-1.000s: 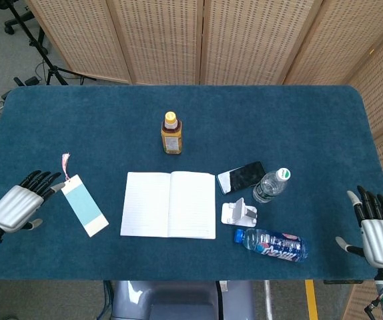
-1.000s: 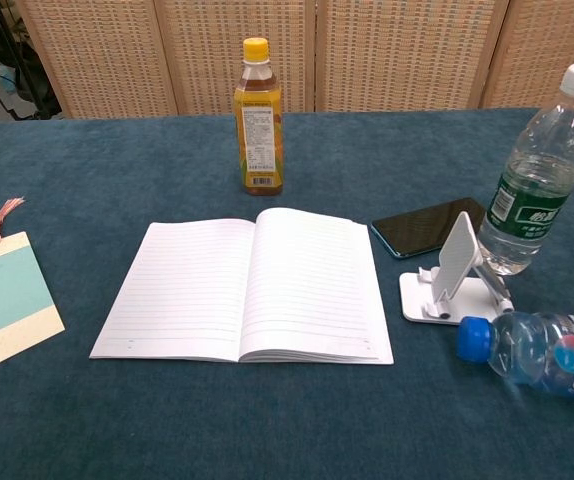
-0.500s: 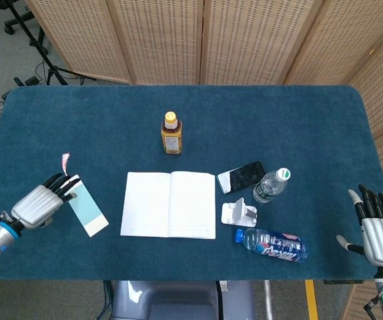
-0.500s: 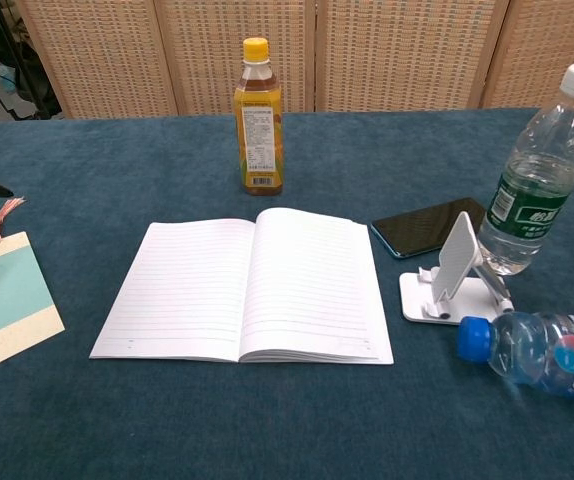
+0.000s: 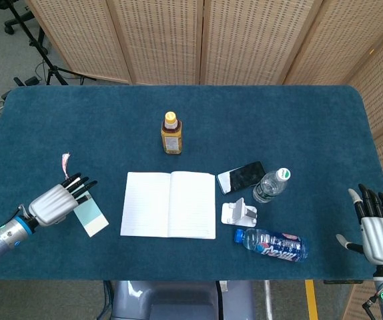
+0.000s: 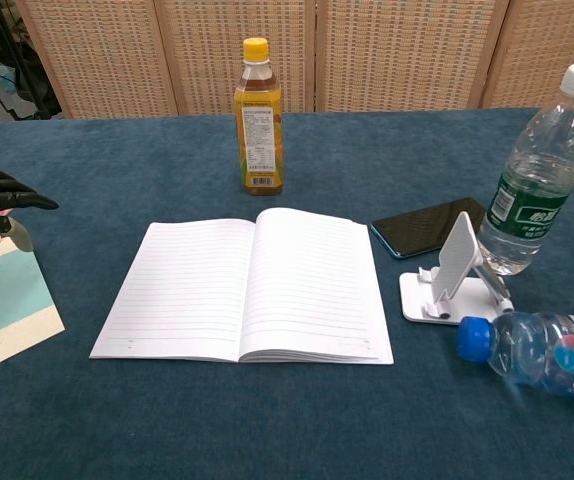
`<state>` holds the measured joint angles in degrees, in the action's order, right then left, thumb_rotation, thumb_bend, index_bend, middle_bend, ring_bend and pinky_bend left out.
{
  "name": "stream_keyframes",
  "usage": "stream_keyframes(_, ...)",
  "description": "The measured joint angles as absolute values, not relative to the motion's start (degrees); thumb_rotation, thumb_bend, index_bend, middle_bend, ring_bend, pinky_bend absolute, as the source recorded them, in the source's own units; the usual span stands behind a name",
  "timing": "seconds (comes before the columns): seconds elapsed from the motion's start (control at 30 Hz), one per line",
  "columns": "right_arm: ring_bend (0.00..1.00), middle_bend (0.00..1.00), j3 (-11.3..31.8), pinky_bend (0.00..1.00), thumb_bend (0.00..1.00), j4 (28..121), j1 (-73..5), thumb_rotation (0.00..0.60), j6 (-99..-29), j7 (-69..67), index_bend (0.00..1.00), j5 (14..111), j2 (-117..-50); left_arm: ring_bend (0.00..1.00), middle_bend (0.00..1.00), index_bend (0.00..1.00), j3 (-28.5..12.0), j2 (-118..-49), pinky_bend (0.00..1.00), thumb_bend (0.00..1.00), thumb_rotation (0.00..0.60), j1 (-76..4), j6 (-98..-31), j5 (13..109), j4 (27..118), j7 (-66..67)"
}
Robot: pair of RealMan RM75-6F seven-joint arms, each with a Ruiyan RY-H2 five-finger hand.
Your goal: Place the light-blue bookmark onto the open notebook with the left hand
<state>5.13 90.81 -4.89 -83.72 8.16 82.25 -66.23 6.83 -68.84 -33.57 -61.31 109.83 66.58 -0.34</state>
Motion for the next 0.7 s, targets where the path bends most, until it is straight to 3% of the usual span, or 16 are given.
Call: stream_keyframes(0.7, 0.0, 0.0, 5.1, 0.0, 0.0, 90.7, -5.2, 0.6, -83.1, 8.9, 0.0, 81.8, -66.6, 0.0, 0.0, 0.29, 9.7, -74.1, 0.09, 0.17, 0.6, -34.9, -63.2, 110.8, 60.0, -1.0)
